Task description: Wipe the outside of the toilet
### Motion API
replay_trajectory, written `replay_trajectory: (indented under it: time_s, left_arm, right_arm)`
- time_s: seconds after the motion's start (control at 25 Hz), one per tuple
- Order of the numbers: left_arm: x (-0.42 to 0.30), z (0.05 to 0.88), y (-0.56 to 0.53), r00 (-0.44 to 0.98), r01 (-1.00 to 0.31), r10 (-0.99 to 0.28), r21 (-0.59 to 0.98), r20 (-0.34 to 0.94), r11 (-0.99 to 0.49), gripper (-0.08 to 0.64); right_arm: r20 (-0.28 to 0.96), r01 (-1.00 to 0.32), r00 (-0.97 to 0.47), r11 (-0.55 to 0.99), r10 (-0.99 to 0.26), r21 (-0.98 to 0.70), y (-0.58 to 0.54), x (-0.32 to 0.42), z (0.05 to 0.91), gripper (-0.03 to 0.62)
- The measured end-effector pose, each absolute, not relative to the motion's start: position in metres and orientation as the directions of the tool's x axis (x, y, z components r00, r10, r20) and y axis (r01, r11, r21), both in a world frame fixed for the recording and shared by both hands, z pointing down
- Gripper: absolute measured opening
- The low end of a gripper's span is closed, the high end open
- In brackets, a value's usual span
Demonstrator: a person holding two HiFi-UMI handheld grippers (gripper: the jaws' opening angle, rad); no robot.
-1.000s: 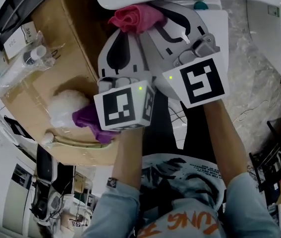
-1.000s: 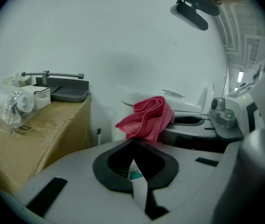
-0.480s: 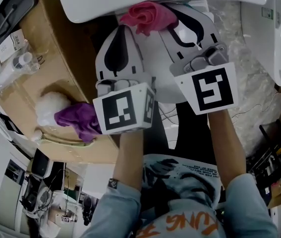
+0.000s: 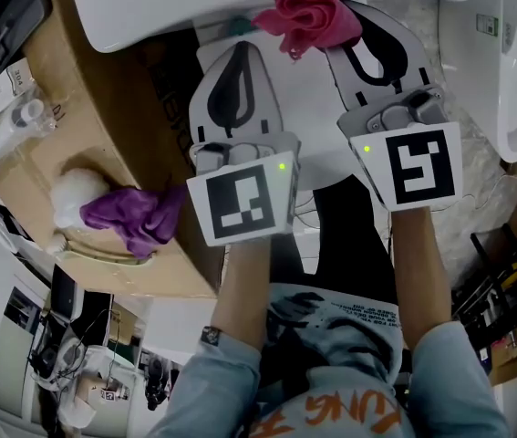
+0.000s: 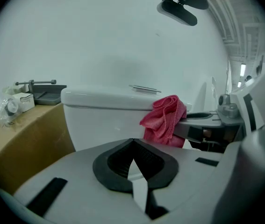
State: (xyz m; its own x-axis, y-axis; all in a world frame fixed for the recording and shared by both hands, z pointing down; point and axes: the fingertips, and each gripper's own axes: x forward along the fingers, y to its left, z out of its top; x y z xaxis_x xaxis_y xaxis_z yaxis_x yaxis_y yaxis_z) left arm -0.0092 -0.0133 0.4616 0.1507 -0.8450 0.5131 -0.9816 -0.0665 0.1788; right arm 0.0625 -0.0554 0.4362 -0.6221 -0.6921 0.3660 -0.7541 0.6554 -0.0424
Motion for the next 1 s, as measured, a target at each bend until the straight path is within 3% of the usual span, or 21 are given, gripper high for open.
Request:
replay_trajectory:
  time_s: [0.48, 1.0]
  left_arm:
    - [0.049, 0.46, -0.018, 0.206, -0.976, -0.839, 0.172, 0.504, -0.136, 0.025]
    - [0.083, 0.439, -0.008, 0.177, -0.974, -0.868, 0.208, 0.464, -0.087, 0.025]
  right_arm:
    - [0.393, -0.821, -0.527, 0.57, -0.754, -0.008, -0.067, 0.152, 0.443, 0.071]
    - [0.41, -0.878, -0.44, 0.478, -0.799, -0.01, -0.069, 0.213, 0.451, 0.071]
